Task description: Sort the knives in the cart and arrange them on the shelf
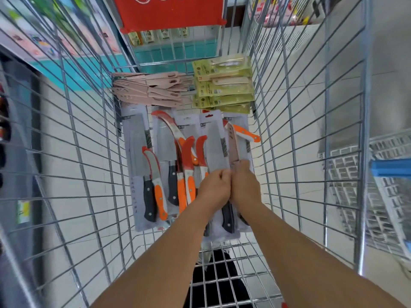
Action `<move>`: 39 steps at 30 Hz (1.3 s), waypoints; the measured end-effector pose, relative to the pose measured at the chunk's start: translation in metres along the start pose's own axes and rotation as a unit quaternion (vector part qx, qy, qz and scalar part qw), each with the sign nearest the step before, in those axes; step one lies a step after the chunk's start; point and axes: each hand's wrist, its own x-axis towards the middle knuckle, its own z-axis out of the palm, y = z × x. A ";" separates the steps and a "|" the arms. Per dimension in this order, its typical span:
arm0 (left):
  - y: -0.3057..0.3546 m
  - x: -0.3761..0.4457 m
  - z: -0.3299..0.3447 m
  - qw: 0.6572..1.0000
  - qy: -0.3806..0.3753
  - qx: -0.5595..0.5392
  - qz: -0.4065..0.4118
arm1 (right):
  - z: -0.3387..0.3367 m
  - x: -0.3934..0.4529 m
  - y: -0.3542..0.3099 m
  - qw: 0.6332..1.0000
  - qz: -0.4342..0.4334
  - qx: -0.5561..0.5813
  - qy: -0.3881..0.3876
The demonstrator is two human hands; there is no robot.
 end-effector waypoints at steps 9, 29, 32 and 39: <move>0.010 0.011 -0.051 0.956 0.100 -0.259 -0.094 | 0.014 0.000 -0.032 0.966 -0.231 -0.047 -0.103; -0.004 0.053 -0.120 0.957 0.285 0.037 0.027 | 0.013 0.085 -0.141 0.918 -0.328 -0.211 -0.078; 0.006 0.068 -0.136 0.951 0.290 0.086 0.070 | 0.009 0.109 -0.180 0.855 -0.419 -0.298 -0.071; 0.000 0.088 -0.152 0.952 0.264 0.147 0.047 | 0.022 0.168 -0.234 0.769 -0.487 -0.415 -0.022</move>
